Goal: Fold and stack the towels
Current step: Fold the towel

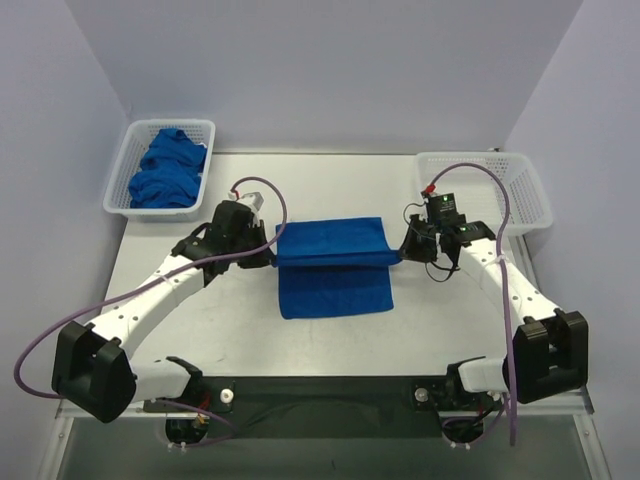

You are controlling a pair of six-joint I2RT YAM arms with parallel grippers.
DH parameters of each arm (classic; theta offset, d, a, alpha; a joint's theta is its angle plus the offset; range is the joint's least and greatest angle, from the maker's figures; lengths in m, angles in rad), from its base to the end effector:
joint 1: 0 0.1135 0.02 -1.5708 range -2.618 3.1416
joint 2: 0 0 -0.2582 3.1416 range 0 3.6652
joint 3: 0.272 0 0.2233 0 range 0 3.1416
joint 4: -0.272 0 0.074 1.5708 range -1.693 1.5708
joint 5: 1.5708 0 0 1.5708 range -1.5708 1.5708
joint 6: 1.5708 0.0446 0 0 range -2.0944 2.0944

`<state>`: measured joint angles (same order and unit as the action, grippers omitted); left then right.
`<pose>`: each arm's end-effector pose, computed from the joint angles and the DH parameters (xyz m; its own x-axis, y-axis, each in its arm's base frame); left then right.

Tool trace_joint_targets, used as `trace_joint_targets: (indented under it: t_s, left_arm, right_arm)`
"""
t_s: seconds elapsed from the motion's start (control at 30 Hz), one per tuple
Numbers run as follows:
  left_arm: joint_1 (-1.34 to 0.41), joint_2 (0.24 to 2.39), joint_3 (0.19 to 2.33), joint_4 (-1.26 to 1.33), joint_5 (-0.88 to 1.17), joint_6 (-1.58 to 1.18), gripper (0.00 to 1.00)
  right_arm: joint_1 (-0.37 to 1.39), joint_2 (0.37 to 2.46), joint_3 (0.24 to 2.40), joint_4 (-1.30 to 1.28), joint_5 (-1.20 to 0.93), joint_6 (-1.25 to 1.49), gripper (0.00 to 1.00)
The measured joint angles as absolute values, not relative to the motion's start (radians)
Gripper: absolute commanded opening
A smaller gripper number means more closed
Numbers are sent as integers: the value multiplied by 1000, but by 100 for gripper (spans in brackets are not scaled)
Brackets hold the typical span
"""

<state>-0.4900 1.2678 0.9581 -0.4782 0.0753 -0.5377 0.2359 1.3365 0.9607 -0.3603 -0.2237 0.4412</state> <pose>0.2187 -0.1205 0.2675 -0.8015 -0.1513 -0.5785 0.1230 0.9051 -0.4070 0.2595 0.0725 0.2626 -0.7559 0.2466 -0.6065 -0.0718 0.8896 0.4511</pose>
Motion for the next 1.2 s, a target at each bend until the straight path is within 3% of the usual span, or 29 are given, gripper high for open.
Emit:
trace_joint_targets:
  t_s: [0.87,1.2]
  left_arm:
    - [-491,1227,1067,-543,60,-535,0]
    - [-496,1234,888,-490,110,-559,0]
  right_arm:
    - [236,1296,1051,-395,-201,425,0]
    - [237,1317,946,-381,-233,433,0]
